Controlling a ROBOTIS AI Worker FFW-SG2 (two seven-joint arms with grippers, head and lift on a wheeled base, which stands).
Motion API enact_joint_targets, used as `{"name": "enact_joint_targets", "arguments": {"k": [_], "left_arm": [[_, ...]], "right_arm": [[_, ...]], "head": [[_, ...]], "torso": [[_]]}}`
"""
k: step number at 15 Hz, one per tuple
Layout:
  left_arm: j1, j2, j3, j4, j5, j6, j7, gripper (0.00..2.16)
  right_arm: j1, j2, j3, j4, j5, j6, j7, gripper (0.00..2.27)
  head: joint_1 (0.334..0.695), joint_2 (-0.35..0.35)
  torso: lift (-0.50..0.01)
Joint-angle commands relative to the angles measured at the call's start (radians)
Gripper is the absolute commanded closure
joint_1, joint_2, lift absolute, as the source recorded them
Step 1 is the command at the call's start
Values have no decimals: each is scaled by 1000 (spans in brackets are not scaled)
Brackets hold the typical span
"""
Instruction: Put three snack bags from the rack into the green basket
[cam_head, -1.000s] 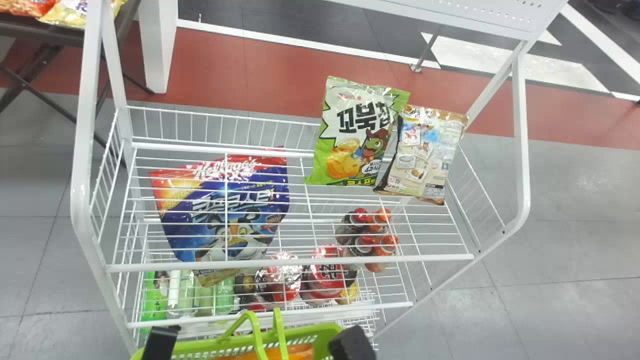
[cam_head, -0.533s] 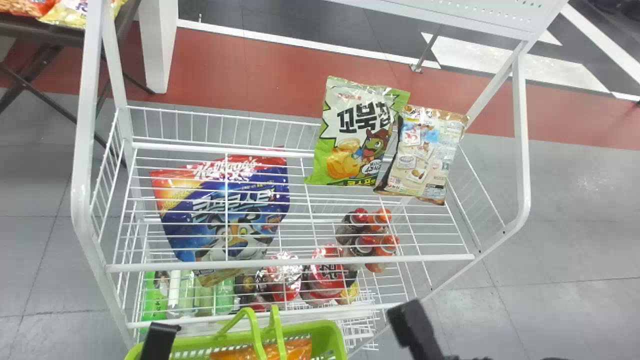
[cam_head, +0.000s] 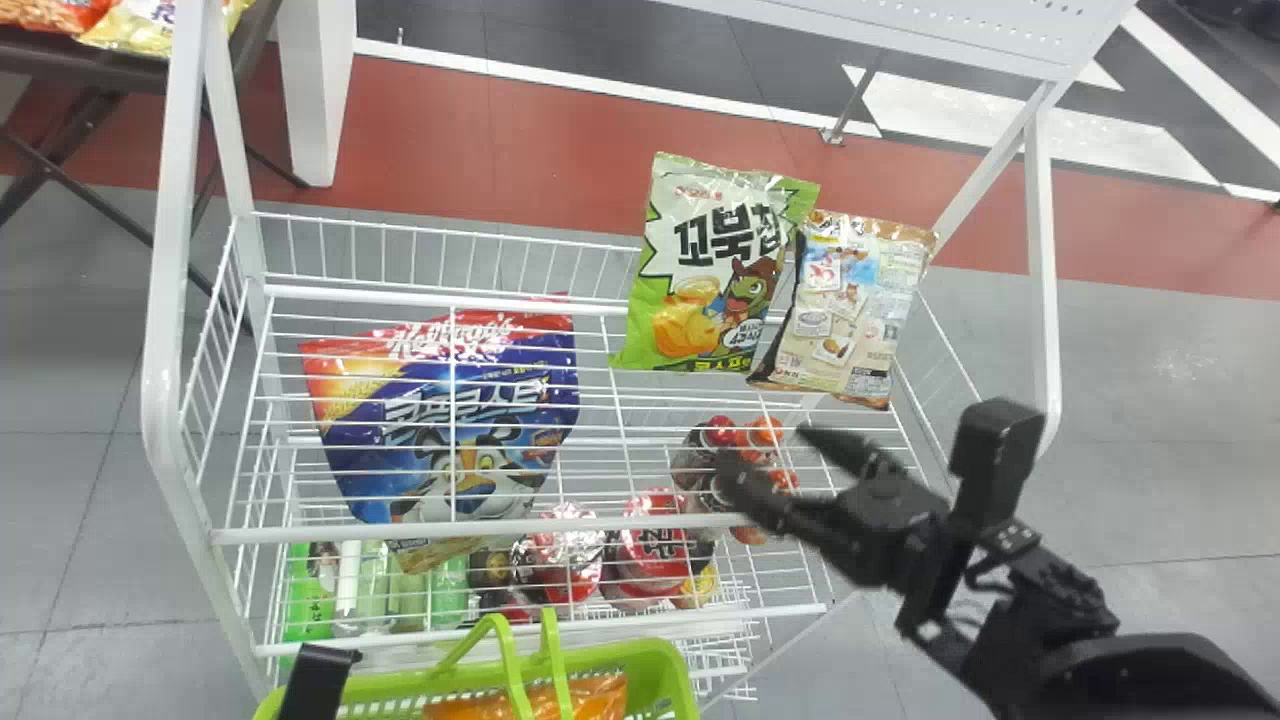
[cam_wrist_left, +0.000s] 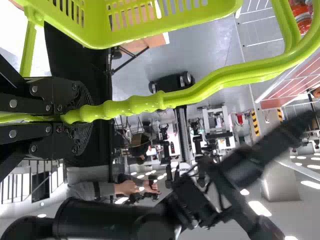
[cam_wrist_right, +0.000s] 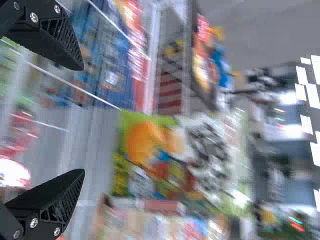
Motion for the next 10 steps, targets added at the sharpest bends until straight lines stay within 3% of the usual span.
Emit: {"name": "enact_joint_targets", "arguments": {"k": [1,5,10], "left_arm": [[0,-3,-1,5,0,-3,0,1278],[-17,-3,-24,31,-3,-9,10,1278],[-24,-3,-34,44,-5,-3,5,1278]], "right_arm": [[-80,5,3,115,13,-160,-59,83],[-312,-11,53,356,75,-212,-174,80],[-431,-37,108,520,125,-230,-296,83]], "head": [[695,-350],[695,-350],[695,-350]], "torso": [[0],[0],[0]]}}
